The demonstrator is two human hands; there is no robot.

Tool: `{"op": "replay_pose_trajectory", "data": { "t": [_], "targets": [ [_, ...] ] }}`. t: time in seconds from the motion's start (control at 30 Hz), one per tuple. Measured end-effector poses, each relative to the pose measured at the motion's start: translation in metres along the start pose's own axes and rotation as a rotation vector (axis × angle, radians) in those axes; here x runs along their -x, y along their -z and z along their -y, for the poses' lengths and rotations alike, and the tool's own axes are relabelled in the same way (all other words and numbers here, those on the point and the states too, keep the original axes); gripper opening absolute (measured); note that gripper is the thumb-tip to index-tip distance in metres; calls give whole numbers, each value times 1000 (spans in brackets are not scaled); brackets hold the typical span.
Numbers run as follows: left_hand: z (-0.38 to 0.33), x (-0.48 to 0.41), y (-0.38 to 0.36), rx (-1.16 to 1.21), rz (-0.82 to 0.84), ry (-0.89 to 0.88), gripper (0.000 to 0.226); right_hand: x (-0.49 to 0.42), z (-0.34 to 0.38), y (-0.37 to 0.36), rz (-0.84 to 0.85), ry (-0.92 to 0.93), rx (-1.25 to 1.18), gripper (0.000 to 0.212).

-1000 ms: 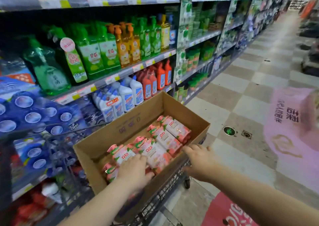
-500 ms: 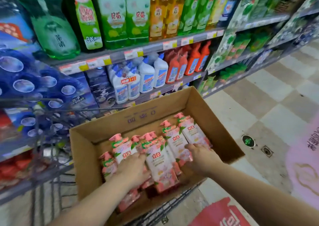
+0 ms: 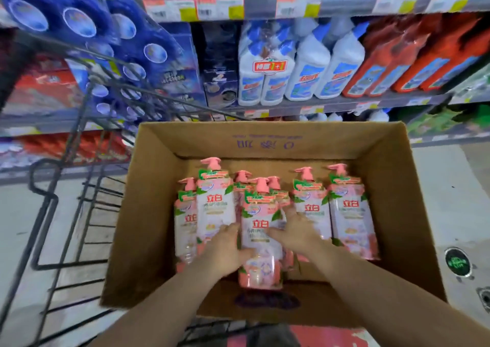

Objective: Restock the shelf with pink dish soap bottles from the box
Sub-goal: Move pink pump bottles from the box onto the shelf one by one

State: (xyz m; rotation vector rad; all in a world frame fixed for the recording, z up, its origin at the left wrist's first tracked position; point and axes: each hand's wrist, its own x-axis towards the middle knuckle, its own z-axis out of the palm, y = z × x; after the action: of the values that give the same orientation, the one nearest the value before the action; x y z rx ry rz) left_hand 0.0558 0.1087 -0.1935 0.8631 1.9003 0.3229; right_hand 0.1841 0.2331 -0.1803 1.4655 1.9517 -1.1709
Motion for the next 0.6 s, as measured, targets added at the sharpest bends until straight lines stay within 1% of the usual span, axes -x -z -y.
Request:
{"op": "replay_pose_trajectory", "data": {
  "t": [0.07,0.13,0.2,0.3,0.4,0.43,0.53,0.6],
  "targets": [
    [-2,-2,-11,166,-18,55,43,-13,-7,-10,31,-21,-148,82],
    [-2,-4,-19,192,-68,81,39,-24,-12,-19,70,-59,-261,76],
    [-2,-6,-23,153,-83,73,45,-29,-14,-24,76,-84,-329,68],
    [-4,-9,-23,91,-84,102,55,-37,-11,-29,61,-134,-483,63],
    [-4,-13,-19,71,-63,119,60,-41,-6,-32,65,-160,-593,38],
    [-4,-14,-18,63,-56,123,62,-42,-6,-33,65,-151,-606,34],
    [-3,-13,-17,50,-45,133,68,-37,-6,-33,54,-92,-651,29],
    [-5,-10,-16,92,-42,110,72,-29,-6,-29,65,-44,-676,34]
  ]
}}
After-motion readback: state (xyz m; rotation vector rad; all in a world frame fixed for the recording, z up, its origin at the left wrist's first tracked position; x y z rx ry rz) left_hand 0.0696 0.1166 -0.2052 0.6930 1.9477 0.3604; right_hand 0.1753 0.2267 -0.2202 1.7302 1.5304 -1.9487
